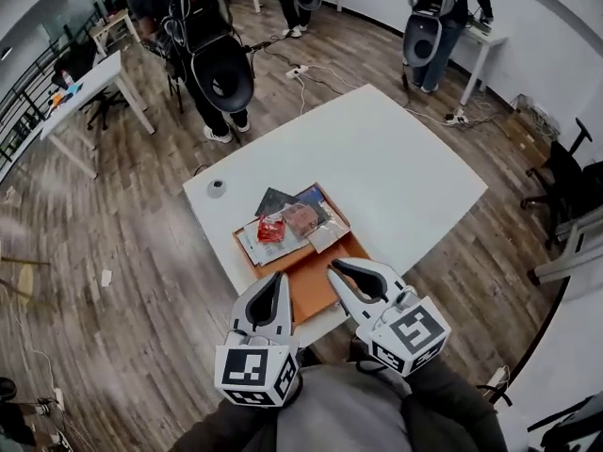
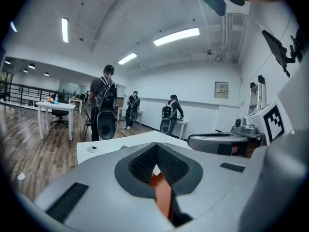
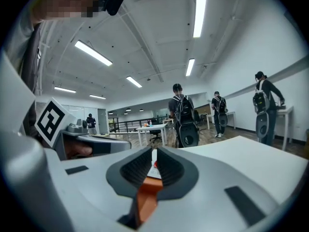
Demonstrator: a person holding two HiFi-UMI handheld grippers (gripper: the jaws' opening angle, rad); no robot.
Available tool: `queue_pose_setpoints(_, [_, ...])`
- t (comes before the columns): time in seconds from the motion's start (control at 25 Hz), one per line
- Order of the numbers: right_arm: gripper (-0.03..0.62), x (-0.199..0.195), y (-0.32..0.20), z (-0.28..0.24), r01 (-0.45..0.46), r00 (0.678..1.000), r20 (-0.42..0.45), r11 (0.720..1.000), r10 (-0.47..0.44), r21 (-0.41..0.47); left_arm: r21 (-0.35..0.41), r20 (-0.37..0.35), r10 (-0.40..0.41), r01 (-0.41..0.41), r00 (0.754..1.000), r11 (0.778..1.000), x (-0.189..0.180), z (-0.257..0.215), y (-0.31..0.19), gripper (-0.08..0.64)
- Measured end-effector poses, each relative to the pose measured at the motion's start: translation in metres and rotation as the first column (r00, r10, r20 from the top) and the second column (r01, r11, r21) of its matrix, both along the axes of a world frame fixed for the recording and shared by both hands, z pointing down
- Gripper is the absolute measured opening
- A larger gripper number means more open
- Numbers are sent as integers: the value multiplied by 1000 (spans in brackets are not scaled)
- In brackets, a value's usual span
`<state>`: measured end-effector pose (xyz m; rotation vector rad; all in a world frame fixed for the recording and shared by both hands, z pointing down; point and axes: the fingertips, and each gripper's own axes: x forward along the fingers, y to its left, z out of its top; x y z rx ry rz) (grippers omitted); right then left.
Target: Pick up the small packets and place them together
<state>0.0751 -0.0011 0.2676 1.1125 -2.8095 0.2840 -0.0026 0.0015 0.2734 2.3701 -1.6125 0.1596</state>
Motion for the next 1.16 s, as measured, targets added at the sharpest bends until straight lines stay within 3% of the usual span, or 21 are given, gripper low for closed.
queue_pose_setpoints(0.12, [6,6,1,-3,13,1000,-5,1000,-13,0,13,5,-32,32,999,999,5,-5,6,-3])
queue_pose_setpoints(0.64, [6,-1,-3,-31,38,999,-21,997,-36,72,43,66,-65,62,996,997,12,-28,-5,-3])
queue_pose_setpoints(1.16, [6,-9,-4,-24,50,999,-20,997,-49,60,20,63,-66,65,996,998,9,-21,-4,-3])
